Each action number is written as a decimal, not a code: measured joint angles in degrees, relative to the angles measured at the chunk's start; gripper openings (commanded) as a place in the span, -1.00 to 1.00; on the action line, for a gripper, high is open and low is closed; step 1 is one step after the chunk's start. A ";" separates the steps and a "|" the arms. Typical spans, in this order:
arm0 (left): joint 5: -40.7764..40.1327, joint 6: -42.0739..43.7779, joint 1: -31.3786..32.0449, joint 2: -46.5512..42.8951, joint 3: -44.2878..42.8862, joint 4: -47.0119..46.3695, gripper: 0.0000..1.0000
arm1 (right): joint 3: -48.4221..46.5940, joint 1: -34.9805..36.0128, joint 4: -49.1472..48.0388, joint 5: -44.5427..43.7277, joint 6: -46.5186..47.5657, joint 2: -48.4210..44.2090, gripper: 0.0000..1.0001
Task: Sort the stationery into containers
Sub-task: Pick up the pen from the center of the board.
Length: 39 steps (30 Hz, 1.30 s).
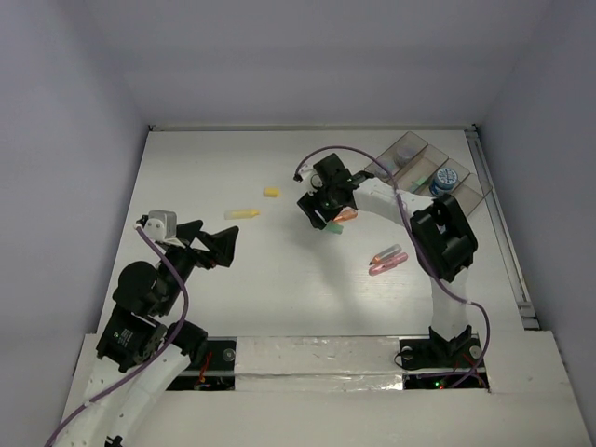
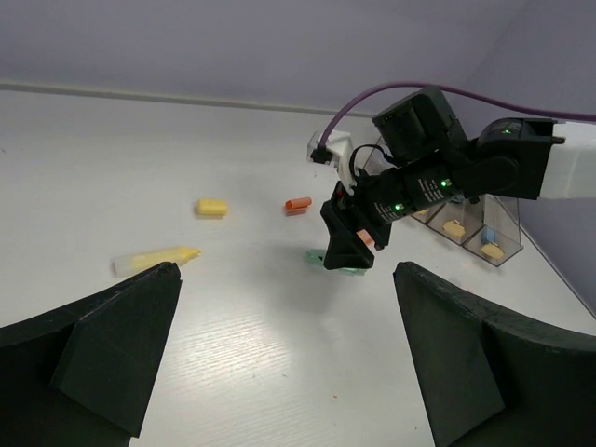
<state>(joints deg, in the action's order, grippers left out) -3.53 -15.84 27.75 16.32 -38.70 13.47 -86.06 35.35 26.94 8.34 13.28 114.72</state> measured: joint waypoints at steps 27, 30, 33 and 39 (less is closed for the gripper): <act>2.08 0.33 -0.85 0.50 0.00 -0.37 0.98 | -8.41 1.79 10.10 -1.73 6.19 8.31 -0.34; 2.21 0.33 -0.85 0.50 0.00 -0.37 0.98 | -8.52 2.25 9.99 -1.95 5.86 8.31 -0.59; 2.34 0.33 -0.85 0.50 0.00 -0.37 0.98 | -8.52 2.62 9.46 -2.14 4.87 8.31 -0.84; 3.37 0.33 -0.85 0.85 0.00 -0.57 0.97 | -7.50 2.67 4.50 -1.97 -0.76 6.58 -0.92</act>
<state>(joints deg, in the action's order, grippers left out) -0.16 -15.51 26.89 17.17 -38.70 12.91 -93.56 38.02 31.44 6.37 12.51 121.30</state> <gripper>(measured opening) 0.989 0.340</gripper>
